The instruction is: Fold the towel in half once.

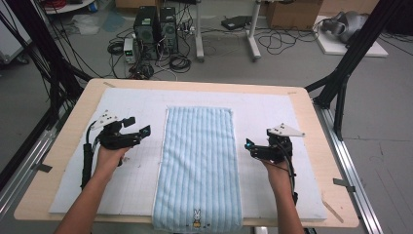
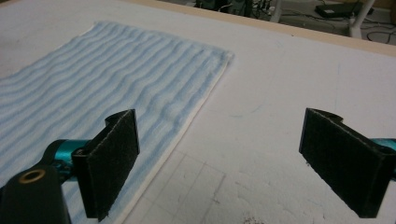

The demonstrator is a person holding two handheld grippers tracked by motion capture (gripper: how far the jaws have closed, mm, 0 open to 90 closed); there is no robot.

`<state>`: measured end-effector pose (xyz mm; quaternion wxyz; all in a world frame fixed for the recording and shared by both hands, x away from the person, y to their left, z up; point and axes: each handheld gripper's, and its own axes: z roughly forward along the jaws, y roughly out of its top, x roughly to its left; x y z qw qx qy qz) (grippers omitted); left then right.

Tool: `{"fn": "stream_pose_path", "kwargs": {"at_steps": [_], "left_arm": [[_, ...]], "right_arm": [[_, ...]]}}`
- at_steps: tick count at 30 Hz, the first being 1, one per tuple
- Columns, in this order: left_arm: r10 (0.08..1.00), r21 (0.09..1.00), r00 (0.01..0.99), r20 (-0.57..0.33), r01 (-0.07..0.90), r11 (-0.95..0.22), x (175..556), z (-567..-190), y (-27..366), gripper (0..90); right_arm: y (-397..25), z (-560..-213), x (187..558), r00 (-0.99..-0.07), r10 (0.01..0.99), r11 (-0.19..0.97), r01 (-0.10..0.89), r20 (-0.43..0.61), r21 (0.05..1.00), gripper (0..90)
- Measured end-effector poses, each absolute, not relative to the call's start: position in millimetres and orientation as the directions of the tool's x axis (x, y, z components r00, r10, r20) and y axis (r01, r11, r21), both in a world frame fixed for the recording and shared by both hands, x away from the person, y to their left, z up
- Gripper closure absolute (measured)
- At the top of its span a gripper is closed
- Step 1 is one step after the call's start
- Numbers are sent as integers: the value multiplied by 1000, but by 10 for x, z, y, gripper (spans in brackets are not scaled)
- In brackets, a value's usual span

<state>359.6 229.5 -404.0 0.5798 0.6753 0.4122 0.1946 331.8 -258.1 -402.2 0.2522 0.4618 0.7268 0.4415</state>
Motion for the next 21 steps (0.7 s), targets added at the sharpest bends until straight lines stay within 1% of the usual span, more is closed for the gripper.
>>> {"fn": "stream_pose_path", "kwargs": {"at_steps": [4,8,12,14,15,17,19,21], "left_arm": [[785,938,587,-201,346,-19,3694,-4030,2191,178],[791,923,569,-224,385,-15,3834,-4052,2111,180],[807,907,553,-207,418,-53,3963,-4089,2000,184],[821,899,539,-189,432,-76,4021,-4121,1934,211],[820,895,539,-192,438,-79,4044,-4147,1913,227],[822,880,532,-202,468,-87,4078,-4209,1869,229],[820,860,536,-201,497,-114,4101,-4275,1800,250],[815,854,541,-207,506,-120,4113,-4315,1743,306]], "right_arm": [[-2572,-4011,3345,-448,893,188,452,39,872,115],[-2555,-4006,3348,-456,889,199,455,35,868,115],[-2550,-4026,3368,-463,886,208,462,34,862,115],[-2547,-4031,3377,-465,885,211,462,33,861,115],[-2543,-4033,3380,-464,885,208,467,38,859,115],[-2544,-4041,3389,-466,884,208,469,40,858,115],[-2544,-4050,3398,-465,884,202,478,50,855,118],[-2546,-4060,3412,-462,885,200,483,54,853,118]]}}
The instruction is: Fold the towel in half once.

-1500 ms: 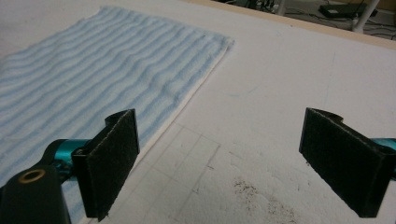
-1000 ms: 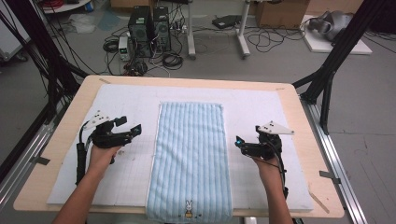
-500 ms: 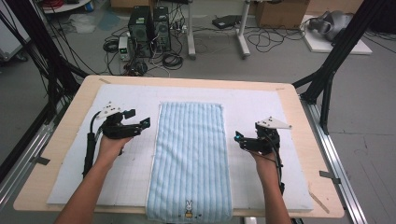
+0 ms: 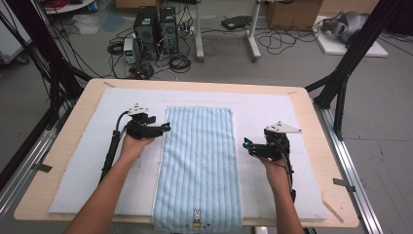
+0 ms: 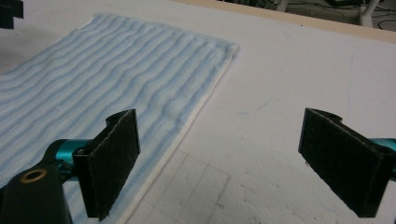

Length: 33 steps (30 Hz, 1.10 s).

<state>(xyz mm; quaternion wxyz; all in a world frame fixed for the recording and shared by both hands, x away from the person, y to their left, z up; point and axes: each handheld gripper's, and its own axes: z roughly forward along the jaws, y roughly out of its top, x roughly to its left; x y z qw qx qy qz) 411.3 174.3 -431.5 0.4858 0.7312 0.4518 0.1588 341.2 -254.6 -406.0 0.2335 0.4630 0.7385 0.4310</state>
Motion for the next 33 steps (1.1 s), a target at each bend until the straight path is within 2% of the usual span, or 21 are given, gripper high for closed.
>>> {"fn": "stream_pose_path", "kwargs": {"at_steps": [2,4,13,19,22,26,31,33], "left_arm": [[814,844,540,-213,522,-126,4138,-4359,1687,342],[816,827,537,-214,544,-141,4159,-4404,1649,420],[840,799,527,-131,558,-226,4160,-4514,1542,532],[865,801,499,-52,538,-262,4115,-4513,1484,704],[855,801,515,-53,533,-272,4108,-4514,1482,847],[853,802,515,-84,543,-249,4120,-4515,1502,872],[850,804,511,-130,556,-211,4133,-4508,1535,875],[850,807,506,-145,558,-194,4137,-4503,1538,875]], "right_arm": [[-2551,-4075,3431,-460,886,197,493,61,847,118],[-2545,-4090,3447,-461,885,199,501,65,842,118],[-2479,-4106,3508,-477,876,209,510,72,835,139],[-2331,-4098,3609,-498,865,240,515,60,823,141],[-2244,-4110,3688,-511,858,261,526,56,810,154],[-2159,-4134,3815,-517,854,276,542,56,794,201],[-2041,-4215,4025,-515,852,270,586,94,764,318],[-1965,-4250,4103,-510,857,293,601,75,744,362]]}}
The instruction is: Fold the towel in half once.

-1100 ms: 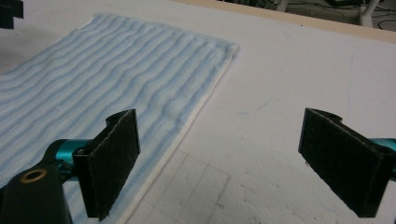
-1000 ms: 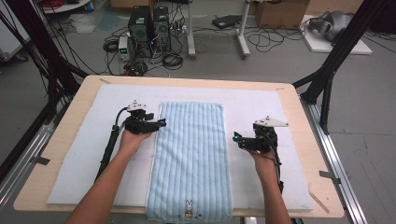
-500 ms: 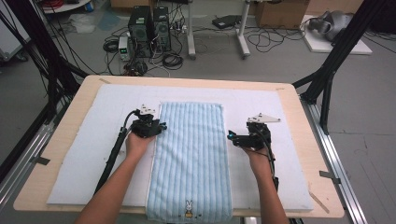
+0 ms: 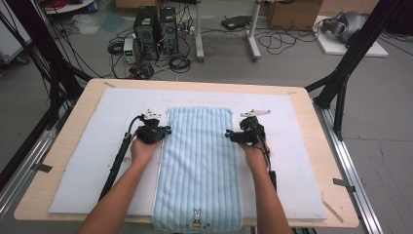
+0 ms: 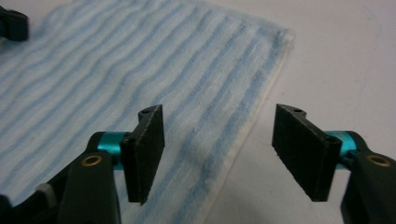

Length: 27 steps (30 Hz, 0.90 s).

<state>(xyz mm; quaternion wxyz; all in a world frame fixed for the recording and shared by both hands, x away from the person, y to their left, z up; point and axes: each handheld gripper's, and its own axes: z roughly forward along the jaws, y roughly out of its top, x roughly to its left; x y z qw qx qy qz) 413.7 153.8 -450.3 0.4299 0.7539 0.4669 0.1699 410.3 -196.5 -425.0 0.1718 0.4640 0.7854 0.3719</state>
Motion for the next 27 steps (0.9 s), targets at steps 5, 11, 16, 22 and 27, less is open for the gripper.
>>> {"fn": "stream_pose_path", "kwargs": {"at_steps": [5,11,16,22,27], "left_arm": [[849,805,502,-164,565,-179,4142,-4491,1563,875],[841,806,506,-190,570,-161,4155,-4495,1594,875],[841,807,500,-206,573,-142,4168,-4493,1611,876],[835,818,469,-286,574,-43,4222,-4427,1709,878],[835,808,454,-310,589,-20,4259,-4405,1764,877]], "right_arm": [[-1814,-4310,4231,-487,872,316,626,41,714,444],[-1743,-4395,4282,-471,881,321,655,37,684,545],[-1699,-4387,4272,-534,846,383,626,15,679,825],[-1702,-4373,4302,-513,857,340,637,52,692,870],[-1665,-4348,4314,-499,865,309,611,52,729,869]]}}
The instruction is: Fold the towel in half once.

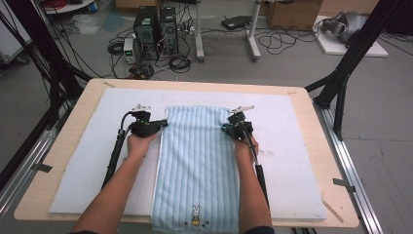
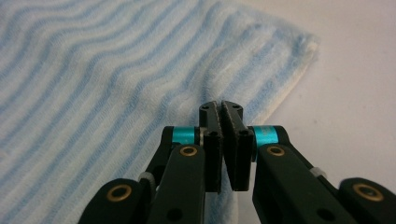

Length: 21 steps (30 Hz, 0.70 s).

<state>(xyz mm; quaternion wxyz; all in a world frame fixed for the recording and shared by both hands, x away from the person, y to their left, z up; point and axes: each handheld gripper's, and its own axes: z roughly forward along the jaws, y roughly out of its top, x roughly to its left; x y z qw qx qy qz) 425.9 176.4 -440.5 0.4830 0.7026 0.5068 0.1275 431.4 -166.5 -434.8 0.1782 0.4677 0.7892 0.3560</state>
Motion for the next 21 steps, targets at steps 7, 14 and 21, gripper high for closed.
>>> {"fn": "stream_pose_path", "kwargs": {"at_steps": [7,14,21], "left_arm": [[805,830,511,-301,556,-42,4159,-4281,1807,877],[779,844,553,-296,534,-59,3937,-4196,1808,876],[745,848,601,-289,522,-91,3694,-4194,1815,876]], "right_arm": [[-1727,-4265,4224,-511,854,274,596,94,755,868],[-1786,-4204,3999,-537,835,256,570,118,781,868],[-1881,-4182,3742,-555,820,235,552,142,800,867]]}}
